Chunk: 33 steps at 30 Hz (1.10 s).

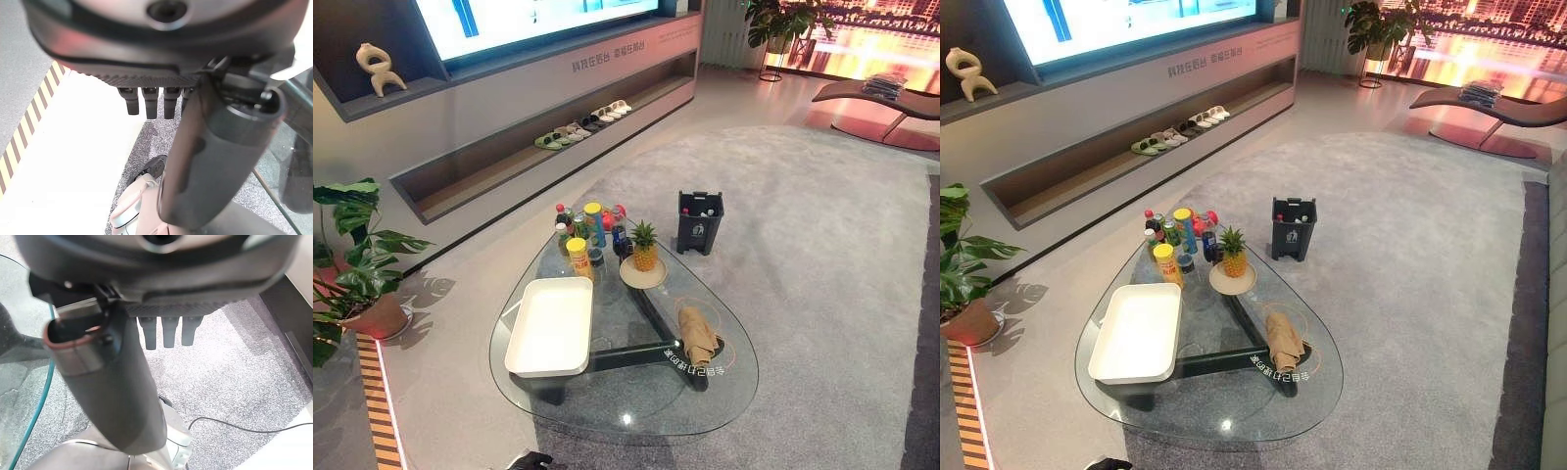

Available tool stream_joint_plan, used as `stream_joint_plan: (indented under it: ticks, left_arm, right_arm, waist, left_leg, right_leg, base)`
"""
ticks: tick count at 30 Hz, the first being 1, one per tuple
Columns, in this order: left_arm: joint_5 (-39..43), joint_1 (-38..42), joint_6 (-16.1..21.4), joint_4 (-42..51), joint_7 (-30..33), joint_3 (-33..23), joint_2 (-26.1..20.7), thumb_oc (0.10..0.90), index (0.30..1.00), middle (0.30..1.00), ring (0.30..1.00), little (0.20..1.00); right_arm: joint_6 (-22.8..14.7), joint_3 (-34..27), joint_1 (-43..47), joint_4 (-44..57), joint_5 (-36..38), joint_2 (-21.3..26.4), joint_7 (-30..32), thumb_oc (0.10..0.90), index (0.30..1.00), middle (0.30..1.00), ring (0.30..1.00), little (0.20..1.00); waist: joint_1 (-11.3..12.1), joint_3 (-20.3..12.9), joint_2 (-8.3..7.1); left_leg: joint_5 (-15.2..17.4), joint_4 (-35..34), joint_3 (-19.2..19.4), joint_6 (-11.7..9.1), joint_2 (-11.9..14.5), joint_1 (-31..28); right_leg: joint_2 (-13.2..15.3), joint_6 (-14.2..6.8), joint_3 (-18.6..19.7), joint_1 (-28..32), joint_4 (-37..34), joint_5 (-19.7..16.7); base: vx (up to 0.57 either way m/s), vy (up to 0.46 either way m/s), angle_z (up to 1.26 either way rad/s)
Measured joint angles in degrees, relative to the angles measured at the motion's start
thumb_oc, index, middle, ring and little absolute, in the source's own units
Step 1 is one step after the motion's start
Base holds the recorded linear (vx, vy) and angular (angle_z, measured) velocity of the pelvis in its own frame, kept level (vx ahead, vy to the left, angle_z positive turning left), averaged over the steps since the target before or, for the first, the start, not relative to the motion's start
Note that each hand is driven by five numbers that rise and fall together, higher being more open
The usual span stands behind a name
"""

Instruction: Wipe the table with a cloth and put it in the basket.

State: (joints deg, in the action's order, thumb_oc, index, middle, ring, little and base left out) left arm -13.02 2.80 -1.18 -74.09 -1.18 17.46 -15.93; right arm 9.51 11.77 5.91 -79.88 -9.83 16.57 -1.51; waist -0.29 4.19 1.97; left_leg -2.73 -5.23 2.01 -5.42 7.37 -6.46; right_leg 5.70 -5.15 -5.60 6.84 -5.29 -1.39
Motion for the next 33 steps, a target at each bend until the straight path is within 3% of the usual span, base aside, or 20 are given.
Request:
stream_joint_plan:
  ticks: [33]
  left_arm:
    - [0.3,0.3,0.0,0.0,-0.5,-0.1,-0.2,0.800,0.900,0.900,0.900,0.900]
  right_arm:
    - [0.0,0.0,0.0,0.1,0.0,0.0,0.0,0.800,0.900,0.900,0.900,0.900]
  waist:
    - [0.0,0.2,-0.29]
  left_leg:
    - [0.0,0.0,0.0,0.0,0.0,0.0]
  right_leg:
    - [0.0,0.0,0.0,0.0,0.0,0.0]
  base:
    - [0.00,0.000,0.00]
